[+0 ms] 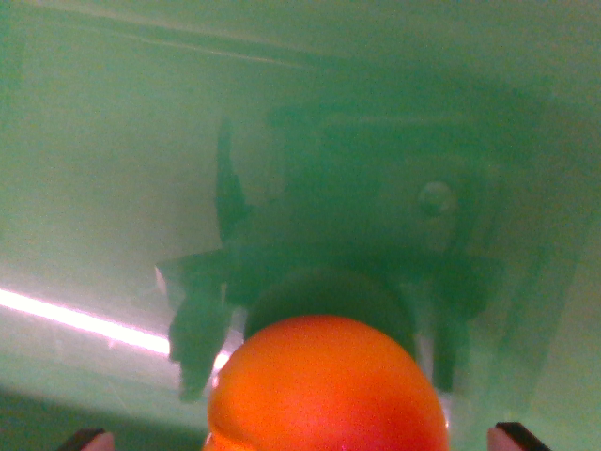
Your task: Pick fruit
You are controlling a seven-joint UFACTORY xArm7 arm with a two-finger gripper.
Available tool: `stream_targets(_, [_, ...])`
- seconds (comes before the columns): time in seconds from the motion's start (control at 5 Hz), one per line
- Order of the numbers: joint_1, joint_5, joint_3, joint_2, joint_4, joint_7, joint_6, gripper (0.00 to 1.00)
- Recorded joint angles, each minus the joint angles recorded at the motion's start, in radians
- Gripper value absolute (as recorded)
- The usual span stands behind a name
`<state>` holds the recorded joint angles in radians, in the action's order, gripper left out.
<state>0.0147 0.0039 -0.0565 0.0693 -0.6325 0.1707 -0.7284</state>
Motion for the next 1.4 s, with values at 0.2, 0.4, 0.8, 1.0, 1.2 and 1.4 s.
stream_targets(0.2, [-0.0001,-0.0001,0.0,0.0,0.003,0.0,0.003,0.0])
stream_targets(0.4, [-0.0001,-0.0001,0.0,0.0,0.003,0.0,0.003,0.0])
stream_targets(0.8, [-0.0001,-0.0001,0.0,0.0,0.003,0.0,0.003,0.0])
stream_targets(1.0, [-0.0001,-0.0001,0.0,0.0,0.003,0.0,0.003,0.0])
stream_targets(1.2, [-0.0001,-0.0001,0.0,0.0,0.003,0.0,0.003,1.0])
stream_targets(1.4, [-0.0001,-0.0001,0.0,0.0,0.003,0.0,0.003,1.0])
